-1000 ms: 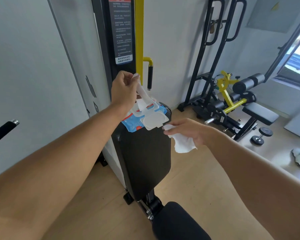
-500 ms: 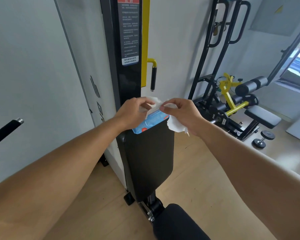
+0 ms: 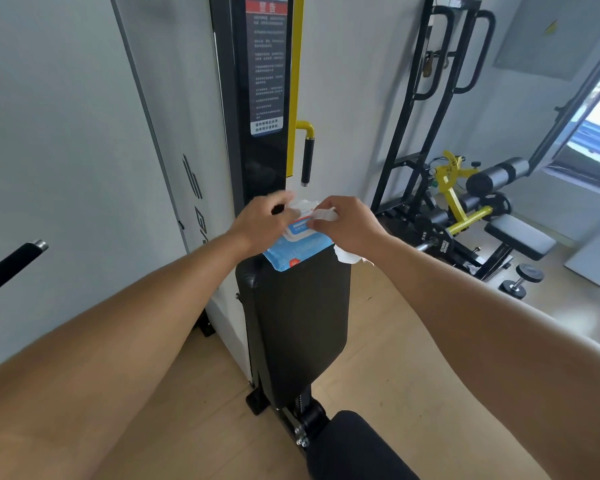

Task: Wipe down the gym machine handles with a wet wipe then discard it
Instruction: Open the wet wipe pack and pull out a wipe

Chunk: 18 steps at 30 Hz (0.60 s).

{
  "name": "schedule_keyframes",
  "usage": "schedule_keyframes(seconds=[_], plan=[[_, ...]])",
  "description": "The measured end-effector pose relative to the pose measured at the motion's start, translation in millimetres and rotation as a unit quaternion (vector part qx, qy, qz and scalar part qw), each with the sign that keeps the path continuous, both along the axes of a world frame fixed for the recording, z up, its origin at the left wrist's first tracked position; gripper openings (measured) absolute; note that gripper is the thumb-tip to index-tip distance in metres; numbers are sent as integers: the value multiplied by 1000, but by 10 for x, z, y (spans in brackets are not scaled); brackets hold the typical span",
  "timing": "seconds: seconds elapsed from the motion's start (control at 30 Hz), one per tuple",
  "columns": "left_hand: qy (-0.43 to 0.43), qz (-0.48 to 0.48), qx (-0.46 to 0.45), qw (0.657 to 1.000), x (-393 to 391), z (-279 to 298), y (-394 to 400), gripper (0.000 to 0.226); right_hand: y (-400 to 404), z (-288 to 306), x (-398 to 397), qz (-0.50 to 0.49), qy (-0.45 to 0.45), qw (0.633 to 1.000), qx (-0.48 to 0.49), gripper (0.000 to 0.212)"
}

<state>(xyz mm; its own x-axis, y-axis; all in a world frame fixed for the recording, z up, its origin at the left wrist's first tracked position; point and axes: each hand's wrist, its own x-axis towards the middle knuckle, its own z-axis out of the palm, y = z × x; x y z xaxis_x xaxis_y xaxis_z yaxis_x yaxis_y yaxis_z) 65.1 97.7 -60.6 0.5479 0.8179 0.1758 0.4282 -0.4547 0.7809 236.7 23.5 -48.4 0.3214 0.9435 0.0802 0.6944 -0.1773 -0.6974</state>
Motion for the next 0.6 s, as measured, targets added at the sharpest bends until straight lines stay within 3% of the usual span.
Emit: schedule_keyframes(seconds=[0.07, 0.17, 0.3, 0.4, 0.5, 0.6], plan=[[39, 6, 33, 999, 41, -78, -6, 42, 15, -5, -8, -5, 4, 1000, -16, 24], [-17, 49, 35, 998, 57, -166, 7, 49, -8, 6, -33, -1, 29, 999, -28, 29], [-30, 51, 39, 997, 48, -177, 12, 52, -113, -1, -10, -12, 63, 998, -1, 23], [-48, 91, 66, 992, 72, -100, -59, 46, -234, -35, 102, -39, 184, 982, 23, 16], [-106, 137, 157, 972, 163, -33, -225, 40, -411, -65, 272, -55, 325, 943, 31, 16], [-171, 131, 241, 946, 420, 31, -539, 33, -625, -156, 562, -39, 388, 921, 23, 21]])
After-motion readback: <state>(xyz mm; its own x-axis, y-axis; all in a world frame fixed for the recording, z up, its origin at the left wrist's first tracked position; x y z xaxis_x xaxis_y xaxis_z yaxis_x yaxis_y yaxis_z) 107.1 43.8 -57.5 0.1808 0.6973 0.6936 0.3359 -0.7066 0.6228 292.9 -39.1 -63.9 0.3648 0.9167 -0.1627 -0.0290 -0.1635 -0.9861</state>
